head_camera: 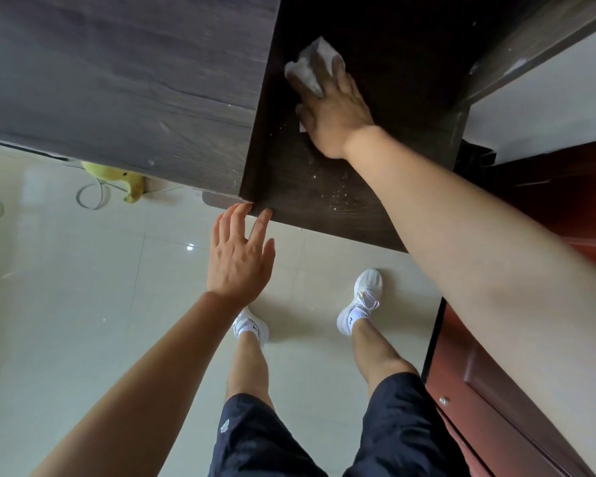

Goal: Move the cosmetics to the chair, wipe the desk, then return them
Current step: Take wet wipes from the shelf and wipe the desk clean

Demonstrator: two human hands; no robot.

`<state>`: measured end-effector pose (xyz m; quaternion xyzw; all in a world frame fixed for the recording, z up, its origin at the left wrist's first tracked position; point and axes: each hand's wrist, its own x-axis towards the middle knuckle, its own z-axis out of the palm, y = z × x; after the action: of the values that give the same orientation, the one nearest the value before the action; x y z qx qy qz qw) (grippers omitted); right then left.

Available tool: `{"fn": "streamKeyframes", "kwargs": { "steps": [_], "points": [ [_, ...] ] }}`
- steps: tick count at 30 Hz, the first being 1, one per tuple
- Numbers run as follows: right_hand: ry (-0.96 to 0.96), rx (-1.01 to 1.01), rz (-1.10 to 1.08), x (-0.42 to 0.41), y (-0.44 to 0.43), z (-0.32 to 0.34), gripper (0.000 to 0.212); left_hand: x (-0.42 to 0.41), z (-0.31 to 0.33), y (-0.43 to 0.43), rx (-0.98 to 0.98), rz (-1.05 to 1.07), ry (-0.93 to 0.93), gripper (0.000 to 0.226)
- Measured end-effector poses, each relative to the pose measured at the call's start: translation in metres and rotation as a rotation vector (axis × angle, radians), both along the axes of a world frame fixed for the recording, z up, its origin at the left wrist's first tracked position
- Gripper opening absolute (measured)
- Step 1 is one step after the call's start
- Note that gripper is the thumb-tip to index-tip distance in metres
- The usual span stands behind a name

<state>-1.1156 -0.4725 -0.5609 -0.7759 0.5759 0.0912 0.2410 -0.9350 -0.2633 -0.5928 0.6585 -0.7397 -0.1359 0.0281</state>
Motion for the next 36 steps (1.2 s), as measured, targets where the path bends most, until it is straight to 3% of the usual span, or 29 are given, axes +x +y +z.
{"fn": "streamKeyframes", "kwargs": {
  "steps": [4, 11, 18, 23, 26, 32, 36],
  "points": [
    [0.008, -0.002, -0.027, 0.016, 0.003, -0.004, 0.057, 0.021, -0.005, -0.007, -0.057, 0.088, 0.003, 0.048],
    [0.049, -0.041, 0.230, 0.000, 0.110, -0.015, 0.055, 0.014, -0.008, -0.004, -0.052, 0.123, 0.031, 0.053],
    [0.085, -0.050, 0.169, 0.009, 0.067, -0.022, 0.079, 0.020, -0.005, -0.005, -0.020, 0.093, 0.015, 0.053],
    [0.068, -0.083, 0.238, 0.008, 0.111, -0.022, 0.071, 0.019, -0.003, -0.004, -0.021, 0.102, 0.019, 0.054],
    [0.070, -0.125, 0.299, -0.036, 0.142, -0.024, 0.068, 0.015, -0.002, -0.005, -0.007, 0.126, 0.019, 0.054],
    [0.138, -0.026, 0.067, -0.133, 0.159, -0.019, 0.074, 0.015, 0.000, -0.004, 0.042, 0.122, -0.001, 0.057],
    [0.154, -0.017, -0.045, -0.096, 0.127, -0.020, 0.072, 0.016, -0.002, -0.003, 0.065, 0.115, -0.023, 0.060]
  ]
}}
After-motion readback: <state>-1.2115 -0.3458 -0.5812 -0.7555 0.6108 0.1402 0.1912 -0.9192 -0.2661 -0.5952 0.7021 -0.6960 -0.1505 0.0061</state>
